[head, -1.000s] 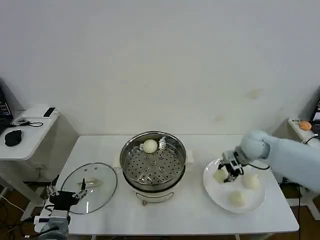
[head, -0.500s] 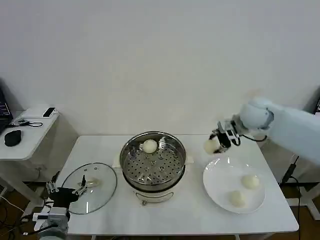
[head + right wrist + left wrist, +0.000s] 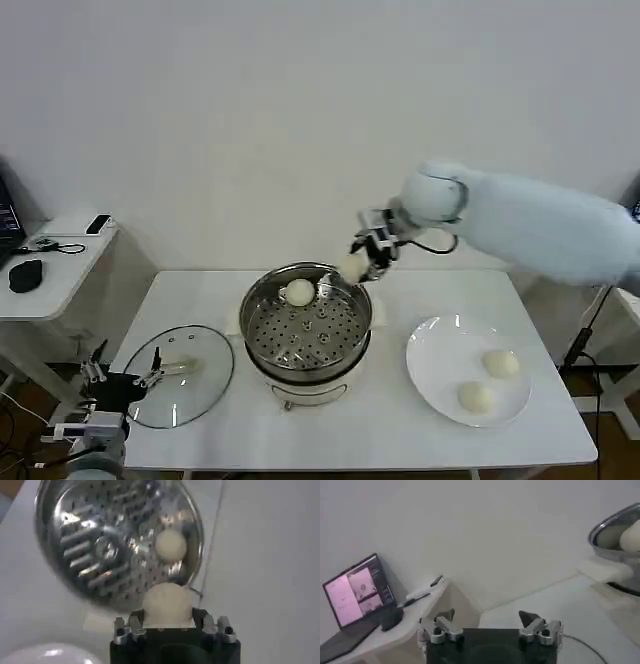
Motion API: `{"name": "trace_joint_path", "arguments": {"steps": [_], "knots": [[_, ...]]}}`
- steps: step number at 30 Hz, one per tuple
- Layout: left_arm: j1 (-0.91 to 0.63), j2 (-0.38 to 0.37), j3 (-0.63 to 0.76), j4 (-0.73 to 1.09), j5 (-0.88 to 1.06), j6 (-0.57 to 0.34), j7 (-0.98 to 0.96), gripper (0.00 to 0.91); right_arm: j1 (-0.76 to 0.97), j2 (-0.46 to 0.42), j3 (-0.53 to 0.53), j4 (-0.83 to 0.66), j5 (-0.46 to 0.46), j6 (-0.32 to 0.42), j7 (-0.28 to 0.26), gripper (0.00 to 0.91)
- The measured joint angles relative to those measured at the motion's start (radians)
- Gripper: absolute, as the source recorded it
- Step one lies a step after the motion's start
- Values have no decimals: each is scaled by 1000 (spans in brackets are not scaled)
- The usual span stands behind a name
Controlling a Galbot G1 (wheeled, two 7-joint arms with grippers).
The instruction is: Take steamed baozi put them in steamer then cover it.
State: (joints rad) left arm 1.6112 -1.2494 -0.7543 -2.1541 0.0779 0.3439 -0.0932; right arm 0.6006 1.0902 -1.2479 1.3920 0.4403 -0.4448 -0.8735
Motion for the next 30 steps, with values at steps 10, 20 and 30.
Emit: {"name": "trace_joint_path", "arguments": {"steps": [10, 20, 30], "knots": [[-4, -5, -17, 2, -7, -3, 1, 907, -46, 172, -21, -87, 102, -96, 51, 655], [-8, -5, -23, 9, -11, -4, 0, 907, -98, 272, -32, -147, 151, -167, 77, 655], [-10, -12, -25, 10, -13, -4, 0, 907, -117, 308, -45, -161, 163, -200, 80, 655]]}}
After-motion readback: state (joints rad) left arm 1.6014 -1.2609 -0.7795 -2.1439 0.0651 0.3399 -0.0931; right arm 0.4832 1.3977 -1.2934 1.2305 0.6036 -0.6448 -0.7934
